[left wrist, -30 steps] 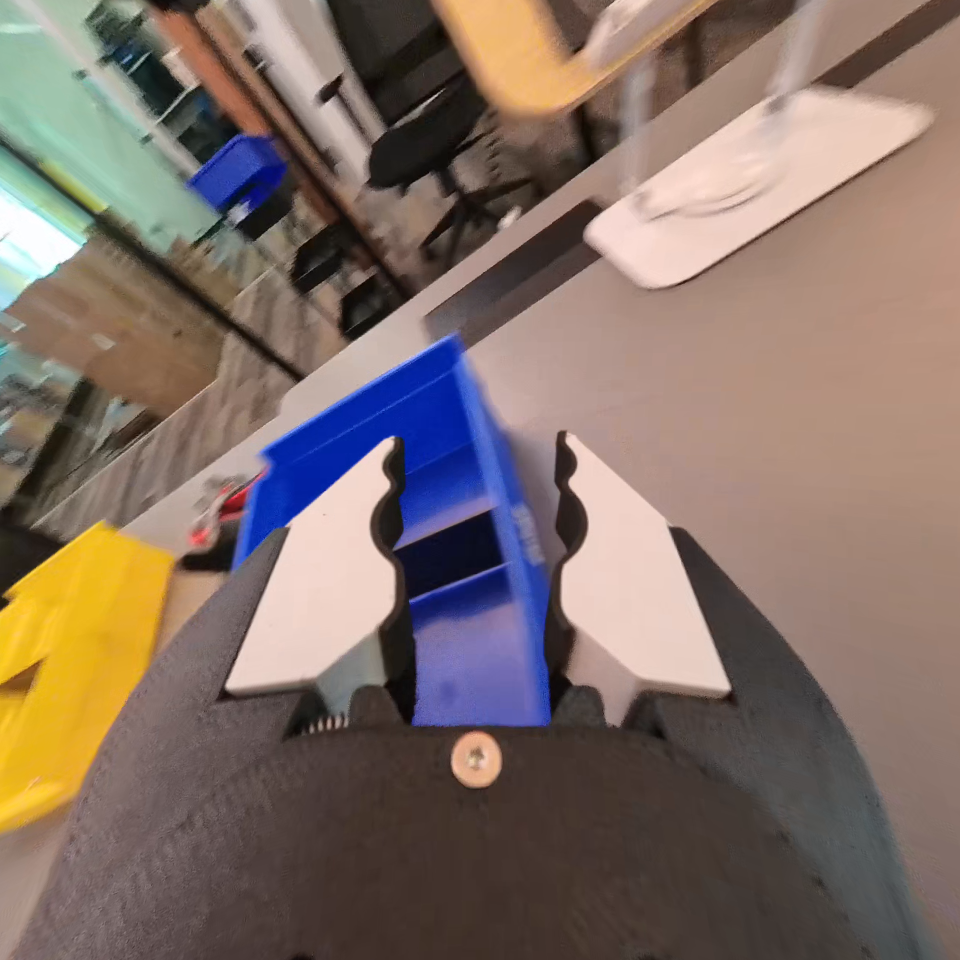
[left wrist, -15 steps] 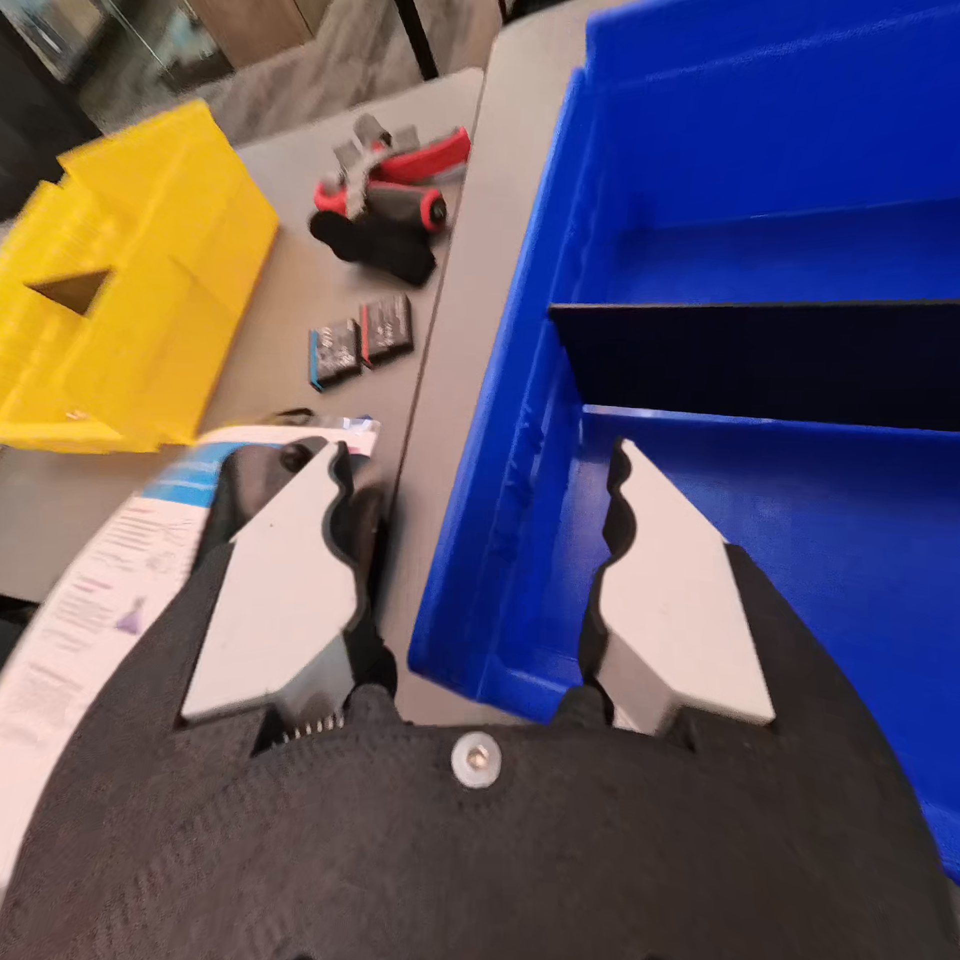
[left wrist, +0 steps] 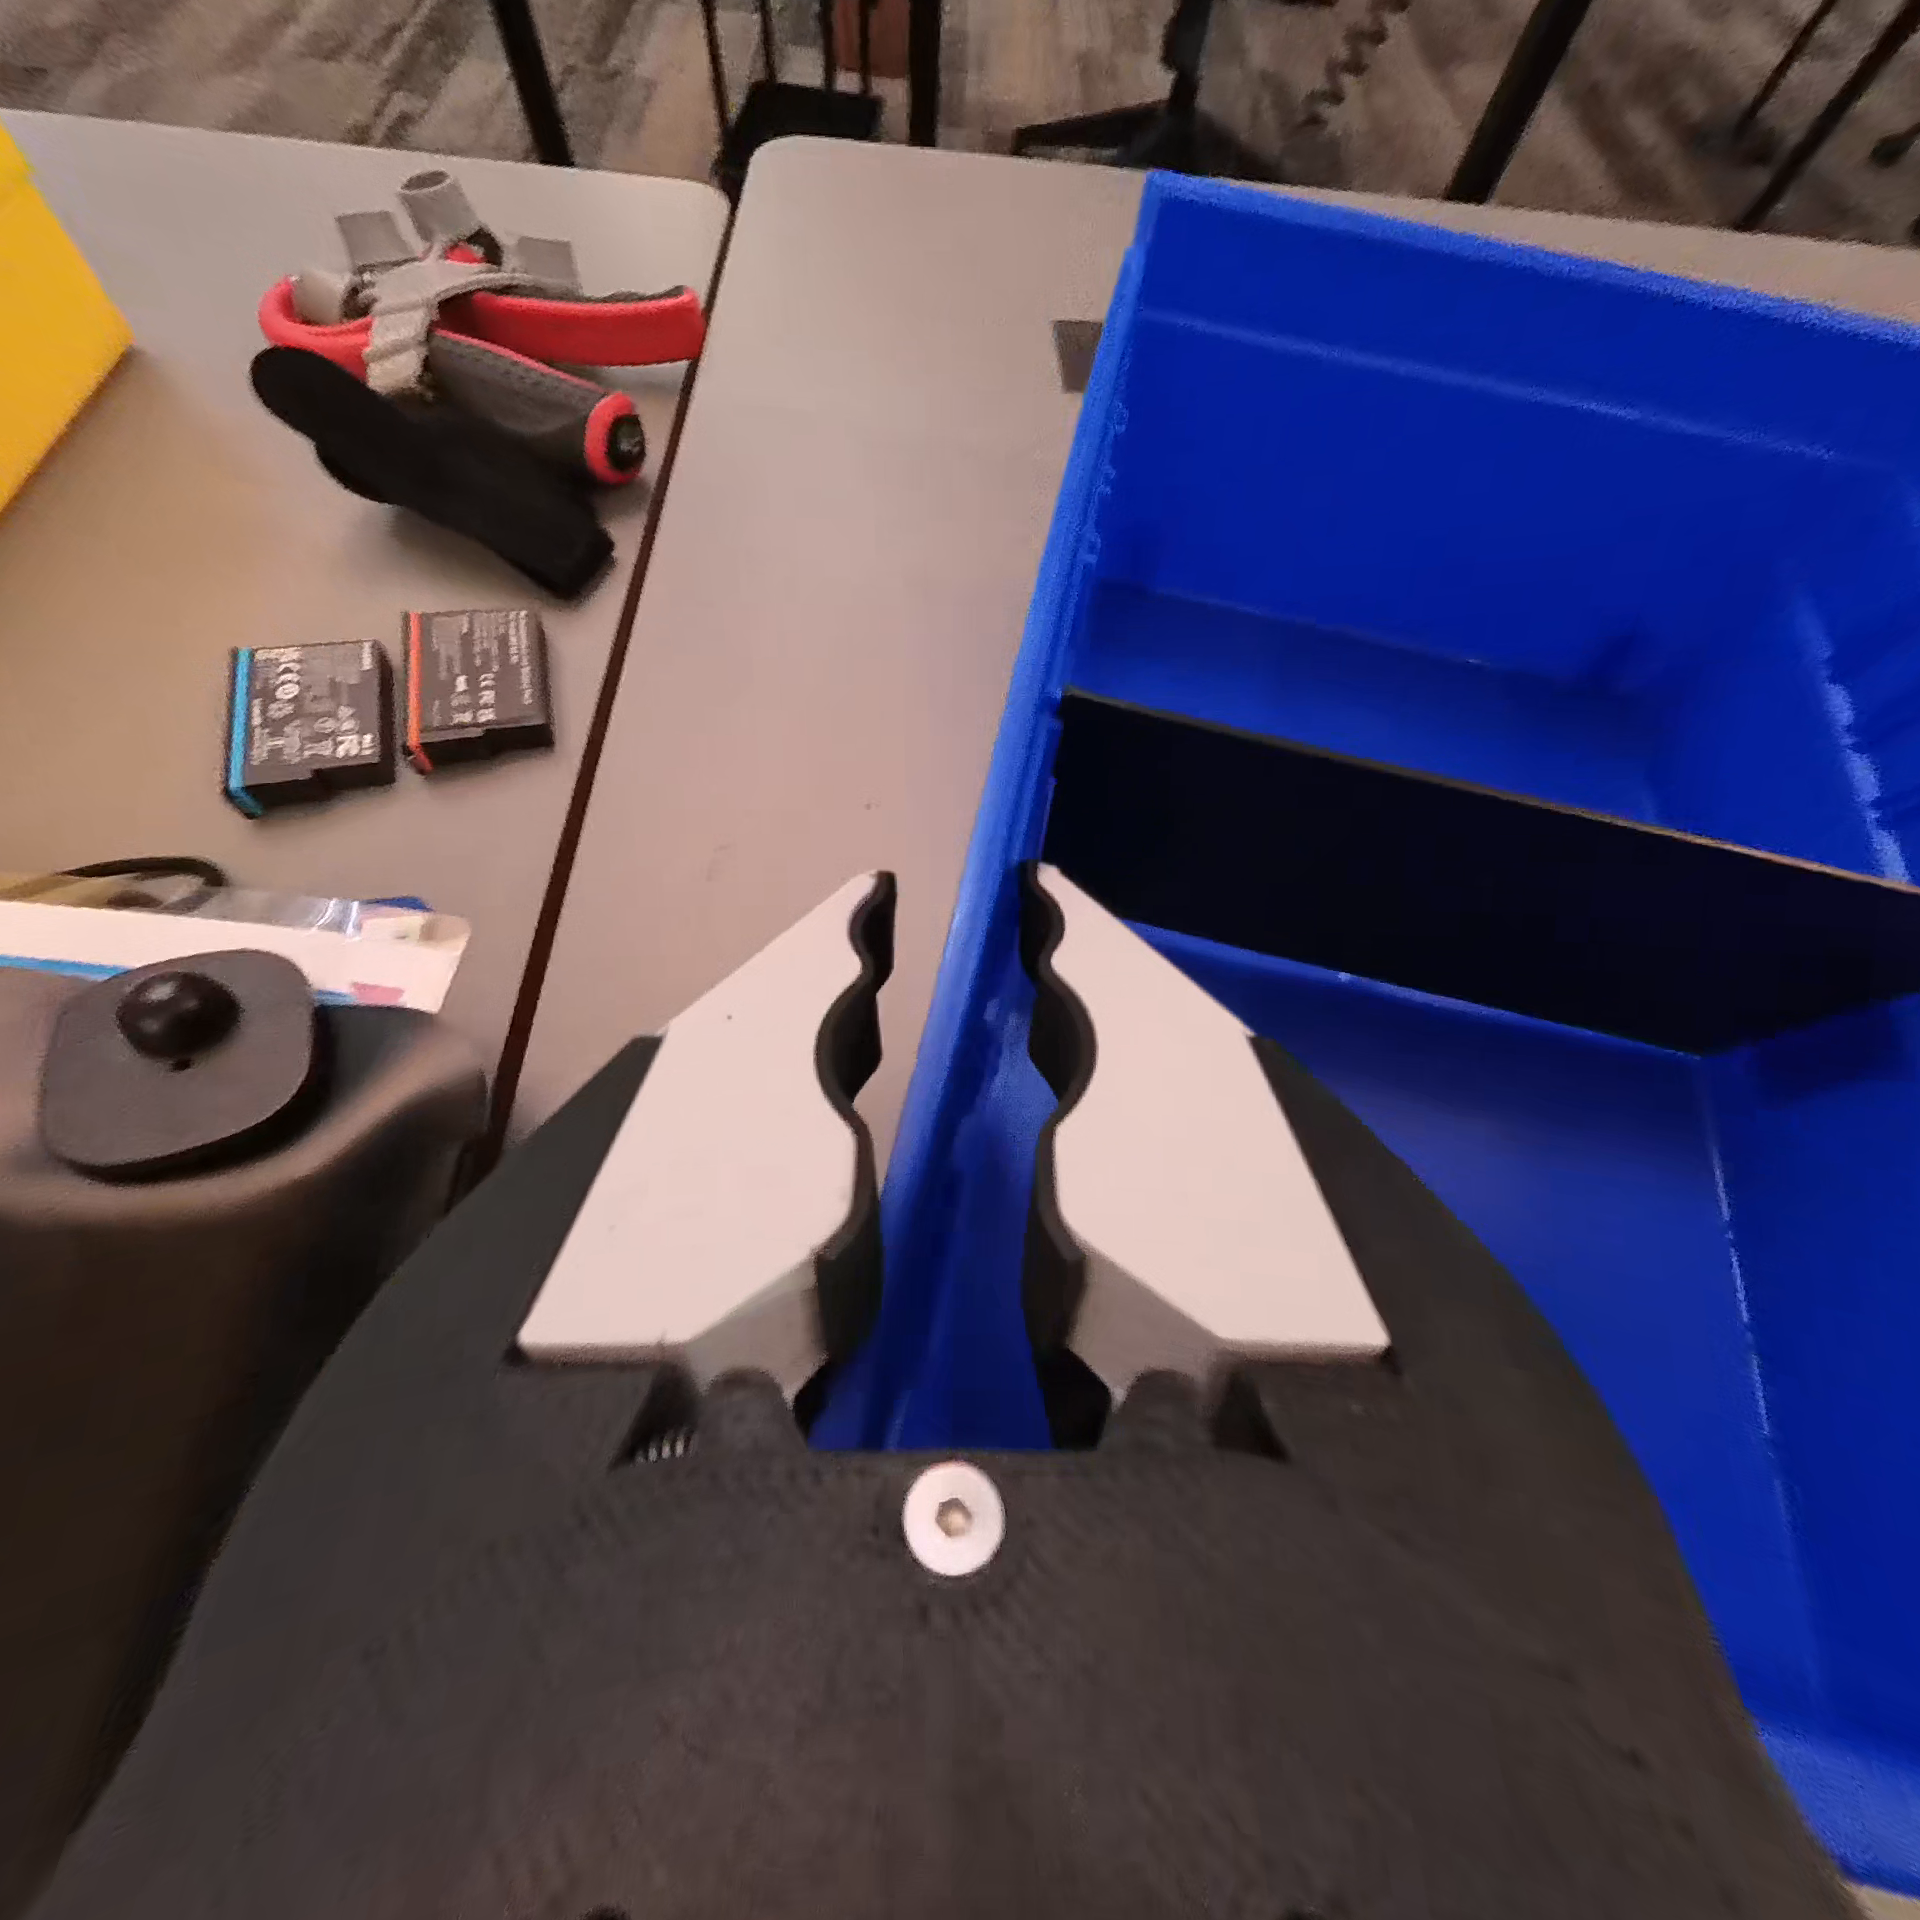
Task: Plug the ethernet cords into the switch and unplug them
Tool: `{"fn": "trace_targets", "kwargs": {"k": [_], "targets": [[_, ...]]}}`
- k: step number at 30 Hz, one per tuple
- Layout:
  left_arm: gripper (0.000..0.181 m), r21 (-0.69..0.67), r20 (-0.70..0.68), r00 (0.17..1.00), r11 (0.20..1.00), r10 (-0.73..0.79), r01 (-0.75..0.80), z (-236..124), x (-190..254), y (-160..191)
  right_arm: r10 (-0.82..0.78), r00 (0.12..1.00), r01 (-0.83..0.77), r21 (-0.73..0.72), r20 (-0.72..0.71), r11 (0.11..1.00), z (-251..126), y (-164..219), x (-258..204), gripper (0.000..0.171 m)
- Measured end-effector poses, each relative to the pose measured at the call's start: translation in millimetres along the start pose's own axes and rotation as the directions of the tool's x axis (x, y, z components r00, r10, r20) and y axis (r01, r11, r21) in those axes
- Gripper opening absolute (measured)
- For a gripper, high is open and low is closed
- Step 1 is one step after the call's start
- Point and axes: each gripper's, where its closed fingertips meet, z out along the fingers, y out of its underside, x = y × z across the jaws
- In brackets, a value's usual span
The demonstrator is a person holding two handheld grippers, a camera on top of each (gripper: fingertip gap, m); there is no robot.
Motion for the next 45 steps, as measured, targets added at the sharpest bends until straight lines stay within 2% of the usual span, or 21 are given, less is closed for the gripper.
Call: {"fn": "trace_targets", "kwargs": {"k": [1,5,16,26,30,37,41,45], "targets": [[0.019,0.017,-0.018,1.000,1.000,0.007,-0.007,0,3,-2,-0.006,1.000,0.006,-0.002,0.016,1.000,3,-2,-10,0.034],[0.007,0.108,-0.092,0.995,0.993,-0.041,0.051,-8,8,-13,-0.050,0.997,0.050,-0.013,0.057,0.999,15,-8,-51,0.037],[0.005,0.286,-0.044,0.997,0.955,-0.062,0.072,-68,-24,-57,-0.093,0.978,0.089,0.033,0.189,0.996,58,-35,-186,0.047],[0.005,0.461,0.002,0.983,0.872,-0.182,0.161,-142,-72,-93,-0.118,0.927,0.089,0.097,0.356,0.991,114,-67,-340,0.075],[0.005,0.488,0.003,0.982,0.858,-0.187,0.162,-155,-76,-102,-0.106,0.900,0.062,0.116,0.424,0.991,141,-82,-406,0.089],[0.005,0.498,0.004,0.989,0.858,-0.147,0.125,-162,-65,-118,-0.163,0.817,0.126,0.106,0.553,0.986,177,-108,-515,0.109],[0.005,0.508,-0.021,0.992,0.853,-0.125,0.119,-161,-47,-129,-0.185,0.795,0.133,0.132,0.578,0.982,177,-121,-536,0.117],[0.005,0.501,-0.070,0.996,0.862,-0.057,0.084,-155,-8,-143,-0.197,0.799,0.099,0.200,0.569,0.975,148,-140,-506,0.117]]}}
